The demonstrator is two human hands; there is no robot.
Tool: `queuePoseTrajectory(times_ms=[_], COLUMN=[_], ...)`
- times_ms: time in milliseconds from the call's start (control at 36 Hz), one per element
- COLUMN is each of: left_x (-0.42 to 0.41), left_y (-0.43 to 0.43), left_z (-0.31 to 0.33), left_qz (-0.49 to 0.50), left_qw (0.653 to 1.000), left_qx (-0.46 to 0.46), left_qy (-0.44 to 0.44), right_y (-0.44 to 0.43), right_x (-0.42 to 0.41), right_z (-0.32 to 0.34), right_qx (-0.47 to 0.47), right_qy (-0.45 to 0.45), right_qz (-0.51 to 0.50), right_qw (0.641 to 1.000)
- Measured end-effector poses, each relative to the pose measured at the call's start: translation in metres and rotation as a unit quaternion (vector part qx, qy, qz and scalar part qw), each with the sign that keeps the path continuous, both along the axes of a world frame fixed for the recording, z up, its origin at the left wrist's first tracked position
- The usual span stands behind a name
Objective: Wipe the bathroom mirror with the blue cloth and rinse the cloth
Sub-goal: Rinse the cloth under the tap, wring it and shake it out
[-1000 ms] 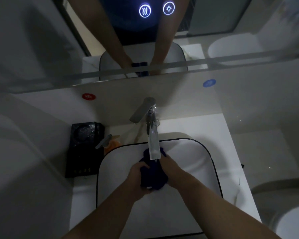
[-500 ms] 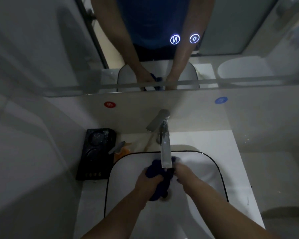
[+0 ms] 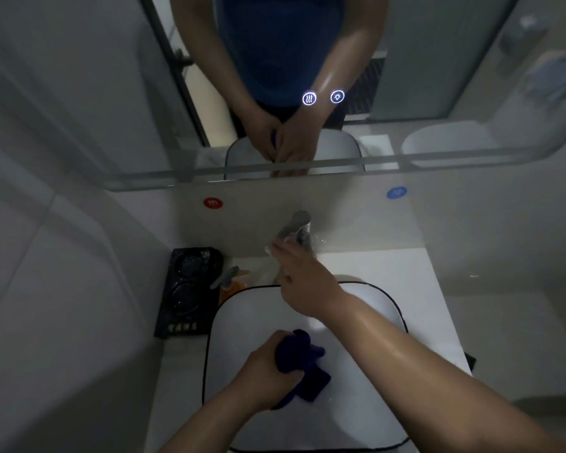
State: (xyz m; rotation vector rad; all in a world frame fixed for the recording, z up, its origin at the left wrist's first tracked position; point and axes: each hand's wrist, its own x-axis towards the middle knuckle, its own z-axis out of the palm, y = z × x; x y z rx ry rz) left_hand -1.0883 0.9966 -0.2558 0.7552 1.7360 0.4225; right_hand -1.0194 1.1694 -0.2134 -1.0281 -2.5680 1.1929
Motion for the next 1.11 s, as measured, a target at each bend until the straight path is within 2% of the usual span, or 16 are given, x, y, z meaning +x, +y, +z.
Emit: queuePoseTrajectory(times_ms=[56,111,194,278,389,472,556,667,778,917,1000,1056,1111], left_x=[0.0,-0.002,-0.001,0.003,0.011,0.011,0.015,0.023,0.025,0.03,0.031,0.03,0.029], left_y=[-0.01,-0.019,-0.028,-0.034,-0.033,-0.031,-0.031,-0.026,-0.018,-0.013,-0.011,-0.01,-0.01], left_z=[0.005,0.01,0.028,0.043,0.067,0.078,0.09,0.108,0.131,0.151,0.165,0.176,0.187], left_qz=[0.021,0.049,0.072,0.113,0.18,0.17,0.157,0.188,0.208,0.168,0.132,0.109,0.096], left_qw=[1.0,0.998,0.995,0.987,0.974,0.976,0.975,0.962,0.957,0.955,0.956,0.955,0.957], left_qx=[0.01,0.031,0.076,0.114,0.13,0.131,0.156,0.196,0.204,0.231,0.24,0.253,0.259], left_qy=[-0.001,-0.01,-0.008,-0.022,-0.046,-0.041,-0.022,-0.009,0.002,0.078,0.107,0.106,0.094], right_y=[0.005,0.001,-0.016,-0.046,-0.088,-0.105,-0.107,-0.103,-0.099,-0.099,-0.101,-0.099,-0.096], right_x=[0.005,0.017,0.048,0.078,0.105,0.119,0.122,0.12,0.116,0.113,0.112,0.109,0.105], right_z=[0.014,0.026,0.019,0.003,-0.003,-0.005,0.0,0.007,0.019,0.02,0.018,0.02,0.018], right_qx=[-0.089,-0.153,-0.113,-0.148,-0.278,-0.284,-0.311,-0.346,-0.306,-0.287,-0.228,-0.209,-0.149], right_qy=[-0.003,0.056,0.122,0.135,0.152,0.13,0.136,0.14,0.105,0.143,0.143,0.139,0.116], right_qz=[-0.036,-0.126,-0.207,-0.232,-0.122,-0.033,-0.033,-0.03,0.011,0.006,0.016,0.012,0.021], right_qw=[0.995,0.979,0.964,0.952,0.941,0.949,0.94,0.927,0.946,0.947,0.963,0.968,0.982])
